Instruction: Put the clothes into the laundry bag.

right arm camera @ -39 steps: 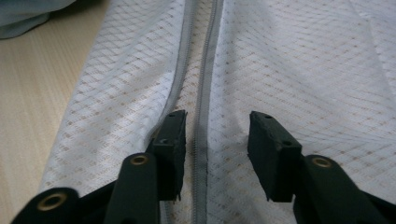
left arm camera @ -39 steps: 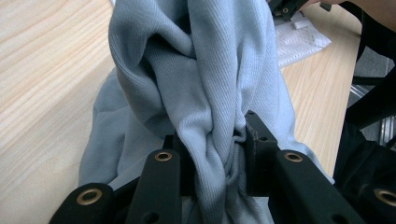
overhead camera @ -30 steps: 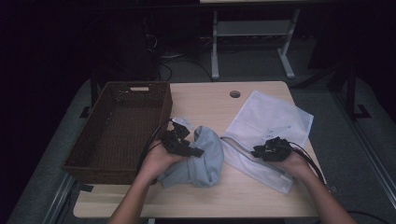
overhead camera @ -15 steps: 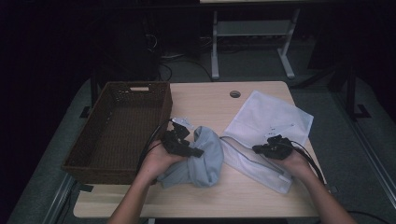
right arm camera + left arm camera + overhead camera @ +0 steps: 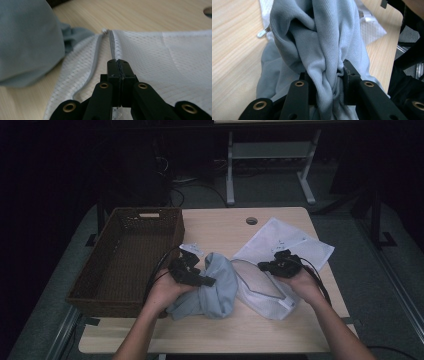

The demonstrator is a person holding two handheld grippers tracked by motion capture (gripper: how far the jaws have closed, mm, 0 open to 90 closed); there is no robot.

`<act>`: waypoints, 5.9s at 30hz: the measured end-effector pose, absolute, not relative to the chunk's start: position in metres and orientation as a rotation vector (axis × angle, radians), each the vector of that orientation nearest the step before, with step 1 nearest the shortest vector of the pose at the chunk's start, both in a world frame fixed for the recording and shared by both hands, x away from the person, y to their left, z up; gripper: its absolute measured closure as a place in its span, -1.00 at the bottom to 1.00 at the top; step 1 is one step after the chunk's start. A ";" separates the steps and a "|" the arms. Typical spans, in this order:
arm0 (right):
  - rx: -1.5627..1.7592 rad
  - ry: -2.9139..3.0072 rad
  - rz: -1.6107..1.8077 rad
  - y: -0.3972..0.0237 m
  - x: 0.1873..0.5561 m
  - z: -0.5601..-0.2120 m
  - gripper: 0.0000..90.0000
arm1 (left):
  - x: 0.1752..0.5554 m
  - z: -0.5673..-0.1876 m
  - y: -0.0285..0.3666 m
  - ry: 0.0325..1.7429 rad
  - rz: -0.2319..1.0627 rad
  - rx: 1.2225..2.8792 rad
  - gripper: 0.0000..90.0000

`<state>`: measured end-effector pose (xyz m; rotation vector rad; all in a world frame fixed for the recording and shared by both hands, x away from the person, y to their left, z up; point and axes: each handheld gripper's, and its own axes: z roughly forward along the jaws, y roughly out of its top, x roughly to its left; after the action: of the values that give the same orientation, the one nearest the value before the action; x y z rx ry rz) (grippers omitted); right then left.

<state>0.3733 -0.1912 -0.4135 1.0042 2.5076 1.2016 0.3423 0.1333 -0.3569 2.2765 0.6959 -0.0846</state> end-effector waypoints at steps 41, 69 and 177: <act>0.923 2.396 1.470 -0.182 0.365 -0.361 0.97 | 0.384 -0.409 0.034 0.696 -0.137 2.418 0.48; 0.919 2.457 1.395 -0.182 0.363 -0.378 0.97 | 0.343 -0.414 0.089 0.671 0.101 2.408 -0.43; 0.884 2.431 1.396 -0.190 0.358 -0.372 0.97 | 0.343 -0.422 0.123 0.903 0.207 2.113 0.86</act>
<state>0.3579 -0.1899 -0.3716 0.8837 2.4313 1.3957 0.3431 0.1233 -0.4220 2.1132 0.9027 0.2073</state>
